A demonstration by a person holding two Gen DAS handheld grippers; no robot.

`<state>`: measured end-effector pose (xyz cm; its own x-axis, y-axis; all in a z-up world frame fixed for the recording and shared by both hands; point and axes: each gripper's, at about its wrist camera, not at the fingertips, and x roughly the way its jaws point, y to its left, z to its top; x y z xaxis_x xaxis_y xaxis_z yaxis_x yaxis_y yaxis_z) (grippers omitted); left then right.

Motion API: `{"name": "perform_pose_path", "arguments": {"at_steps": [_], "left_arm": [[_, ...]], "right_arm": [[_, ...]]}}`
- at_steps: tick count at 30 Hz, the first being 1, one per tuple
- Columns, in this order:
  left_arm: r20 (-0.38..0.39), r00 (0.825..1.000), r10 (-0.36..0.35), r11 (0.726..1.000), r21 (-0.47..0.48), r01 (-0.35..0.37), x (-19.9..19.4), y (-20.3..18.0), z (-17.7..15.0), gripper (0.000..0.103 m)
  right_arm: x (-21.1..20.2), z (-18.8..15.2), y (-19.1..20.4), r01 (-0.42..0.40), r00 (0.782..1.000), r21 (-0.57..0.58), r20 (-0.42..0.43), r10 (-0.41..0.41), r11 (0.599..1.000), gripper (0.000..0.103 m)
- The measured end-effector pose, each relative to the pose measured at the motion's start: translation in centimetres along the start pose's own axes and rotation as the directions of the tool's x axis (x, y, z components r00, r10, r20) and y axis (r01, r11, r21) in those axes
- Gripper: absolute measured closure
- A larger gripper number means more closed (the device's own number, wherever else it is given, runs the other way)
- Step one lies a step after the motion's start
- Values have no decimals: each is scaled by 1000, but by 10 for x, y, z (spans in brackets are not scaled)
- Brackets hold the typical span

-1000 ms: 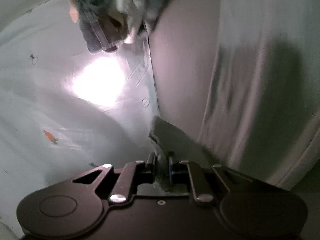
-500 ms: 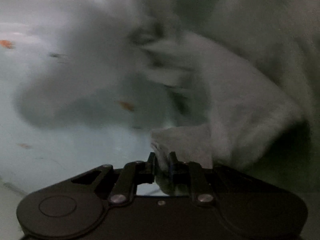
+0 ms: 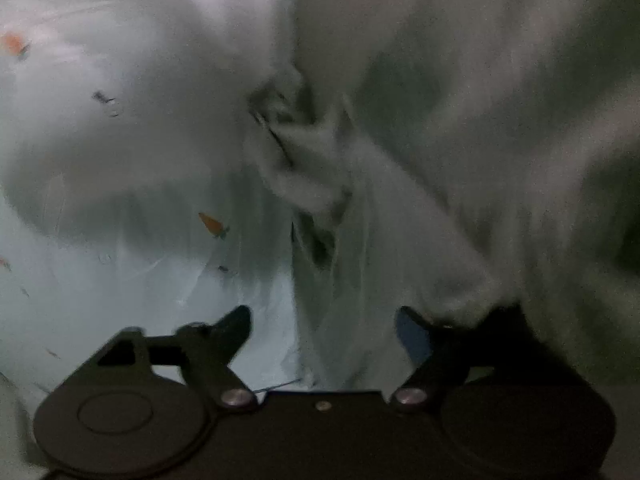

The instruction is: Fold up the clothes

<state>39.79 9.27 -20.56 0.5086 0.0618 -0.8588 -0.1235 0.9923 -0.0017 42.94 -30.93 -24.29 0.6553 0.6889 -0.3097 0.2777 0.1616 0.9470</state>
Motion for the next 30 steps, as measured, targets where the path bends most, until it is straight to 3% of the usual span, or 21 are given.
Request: {"name": "perform_pose_path", "arguments": {"at_steps": [3, 5, 7, 8, 10, 11, 14, 15, 17, 20, 23, 26, 27, 28, 30], "left_arm": [[-16, 1000, 10, 1000, -15, -10, 0, -2, 3, 0], [-32, 999, 17, 999, -29, -18, -2, -3, 4, 0], [-56, 998, 24, 999, -46, -27, -2, -4, 6, 0], [-69, 997, 27, 998, -55, -31, -2, -4, 8, 0], [-96, 995, 33, 996, -75, -40, -3, -4, 10, 0], [-107, 994, 36, 996, -82, -45, -4, -4, 11, 0], [-85, 995, 55, 995, -81, -62, -19, -5, 10, 0], [-65, 996, 55, 995, -77, -60, -26, -7, 10, 0], [-25, 999, 36, 997, -62, -38, -38, -10, 10, 0], [29, 999, -15, 999, -31, 16, -49, -24, 14, 0], [50, 995, -90, 995, 50, 87, -53, -48, 15, 0], [43, 984, -170, 973, 163, 161, -49, -81, 11, 2], [40, 980, -196, 962, 202, 184, -46, -93, 9, 8], [32, 976, -217, 951, 234, 203, -43, -102, 6, 20], [-6, 971, -238, 928, 292, 229, -34, -121, 2, 31]], "right_arm": [[-30, 7, 22, 160, 982, -250, 138, -128, 955, 0], [-46, 8, 37, 313, 938, -407, 272, -214, 858, 0], [-59, 3, 49, 484, 864, -540, 417, -281, 688, 0], [-62, 0, 51, 572, 813, -575, 495, -308, 585, 0], [-66, -2, 46, 728, 683, -560, 637, -357, 394, 0], [-68, -1, 39, 778, 627, -537, 681, -378, 326, 0], [-70, 6, 14, 835, 545, -508, 712, -444, 212, 0], [-72, 6, 7, 842, 533, -502, 717, -450, 198, 0], [-83, 3, -2, 838, 545, -489, 731, -411, 240, 0], [-79, 5, -3, 845, 534, -478, 738, -412, 240, 0], [-75, 6, -3, 845, 534, -477, 739, -410, 241, 0], [-73, 7, -3, 845, 534, -477, 740, -409, 242, 0], [-73, 8, -2, 845, 534, -476, 740, -408, 242, 0], [-73, 7, -2, 845, 534, -476, 740, -408, 243, 0], [-73, 8, -2, 845, 535, -477, 740, -407, 242, 0]]}}
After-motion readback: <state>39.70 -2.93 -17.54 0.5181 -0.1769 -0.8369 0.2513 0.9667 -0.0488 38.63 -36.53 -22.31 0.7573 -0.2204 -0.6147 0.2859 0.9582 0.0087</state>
